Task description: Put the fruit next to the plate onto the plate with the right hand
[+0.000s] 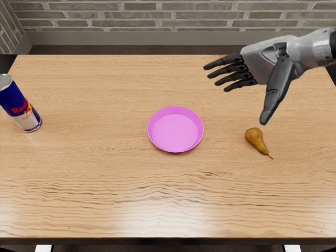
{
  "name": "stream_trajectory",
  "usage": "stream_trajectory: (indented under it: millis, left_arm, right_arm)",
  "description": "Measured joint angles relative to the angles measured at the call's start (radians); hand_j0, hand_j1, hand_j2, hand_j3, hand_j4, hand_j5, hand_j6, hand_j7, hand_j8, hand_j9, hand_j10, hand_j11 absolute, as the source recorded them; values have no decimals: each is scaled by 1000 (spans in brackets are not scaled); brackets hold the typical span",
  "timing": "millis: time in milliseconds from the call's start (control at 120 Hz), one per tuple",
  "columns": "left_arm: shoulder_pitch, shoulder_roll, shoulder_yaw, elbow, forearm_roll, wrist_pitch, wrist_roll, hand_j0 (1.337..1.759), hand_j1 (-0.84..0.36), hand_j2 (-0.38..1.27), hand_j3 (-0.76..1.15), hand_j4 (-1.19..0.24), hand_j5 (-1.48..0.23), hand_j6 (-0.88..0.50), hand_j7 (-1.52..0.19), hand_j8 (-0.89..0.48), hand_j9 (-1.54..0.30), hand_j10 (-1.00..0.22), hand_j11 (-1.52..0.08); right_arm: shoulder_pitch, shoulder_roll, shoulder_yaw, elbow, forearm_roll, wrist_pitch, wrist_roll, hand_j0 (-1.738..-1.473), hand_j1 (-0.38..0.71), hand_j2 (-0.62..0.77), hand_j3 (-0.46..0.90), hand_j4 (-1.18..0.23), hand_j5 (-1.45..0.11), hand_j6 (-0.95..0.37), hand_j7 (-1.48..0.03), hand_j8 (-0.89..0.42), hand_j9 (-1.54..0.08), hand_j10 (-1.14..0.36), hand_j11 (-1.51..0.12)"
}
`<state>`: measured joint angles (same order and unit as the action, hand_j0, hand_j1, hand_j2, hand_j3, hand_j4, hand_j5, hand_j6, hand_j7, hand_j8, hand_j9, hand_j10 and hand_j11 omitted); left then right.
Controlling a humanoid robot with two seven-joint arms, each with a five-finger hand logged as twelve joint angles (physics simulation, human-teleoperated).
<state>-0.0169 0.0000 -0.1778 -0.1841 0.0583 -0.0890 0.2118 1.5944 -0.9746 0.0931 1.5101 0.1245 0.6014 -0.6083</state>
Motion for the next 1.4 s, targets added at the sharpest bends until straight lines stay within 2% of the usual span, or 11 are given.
stream_trajectory:
  millis: [75, 150, 217, 417, 500, 600, 700, 800, 1083, 1400]
  left_arm:
    - [0, 0, 0, 0, 0, 0, 0, 1658, 349, 0, 0, 0, 0, 0, 0, 0, 0, 0, 0]
    - [0, 0, 0, 0, 0, 0, 0, 1658, 349, 0, 0, 0, 0, 0, 0, 0, 0, 0, 0]
    - [0, 0, 0, 0, 0, 0, 0, 1658, 349, 0, 0, 0, 0, 0, 0, 0, 0, 0, 0]
    - [0, 0, 0, 0, 0, 0, 0, 1658, 349, 0, 0, 0, 0, 0, 0, 0, 0, 0, 0]
    - [0, 0, 0, 0, 0, 0, 0, 1658, 349, 0, 0, 0, 0, 0, 0, 0, 0, 0, 0]
    - [0, 0, 0, 0, 0, 0, 0, 1658, 349, 0, 0, 0, 0, 0, 0, 0, 0, 0, 0]
    - [0, 0, 0, 0, 0, 0, 0, 1658, 349, 0, 0, 0, 0, 0, 0, 0, 0, 0, 0]
    - [0, 0, 0, 0, 0, 0, 0, 1658, 349, 0, 0, 0, 0, 0, 0, 0, 0, 0, 0]
    - [0, 0, 0, 0, 0, 0, 0, 1658, 349, 0, 0, 0, 0, 0, 0, 0, 0, 0, 0]
    - [0, 0, 0, 0, 0, 0, 0, 1658, 349, 0, 0, 0, 0, 0, 0, 0, 0, 0, 0]
  right_arm:
    - [24, -6, -13, 41, -14, 5, -1, -1658, -316, -6, 0, -28, -35, -27, -35, -27, -35, -27, -35]
    - [35, 11, -21, 42, -21, 4, -2, -1658, -317, -6, 0, -27, -35, -28, -35, -27, -35, -27, -35]
    - [56, 69, -67, 27, -25, -118, -2, -1658, -316, -6, 0, -28, -36, -28, -36, -28, -36, -28, -35]
    - [339, 344, -621, -26, -23, -715, -3, -1658, -316, -6, 0, -29, -36, -29, -36, -29, -36, -28, -36]
    - [390, 442, -754, -14, -22, -865, -3, -1658, -316, -6, 0, -28, -35, -29, -35, -28, -35, -28, -35]
    - [412, 527, -823, 6, -20, -986, -3, -1658, -317, -5, 0, -28, -35, -28, -35, -28, -35, -27, -35]
    - [393, 590, -848, 10, -19, -1096, -3, -1658, -316, -5, 0, -28, -36, -29, -36, -29, -36, -28, -36]
    - [313, 616, -855, -18, -24, -1165, -3, -1658, -314, -6, 0, -31, -39, -31, -39, -31, -39, -30, -39]
    - [134, 680, -833, -116, -46, -1209, -3, -1658, -293, -9, 0, -48, -62, -49, -62, -48, -62, -48, -62]
    - [90, 717, -832, -129, -54, -1212, -3, -1658, -237, -18, 0, -94, -121, -95, -121, -94, -121, -94, -121]
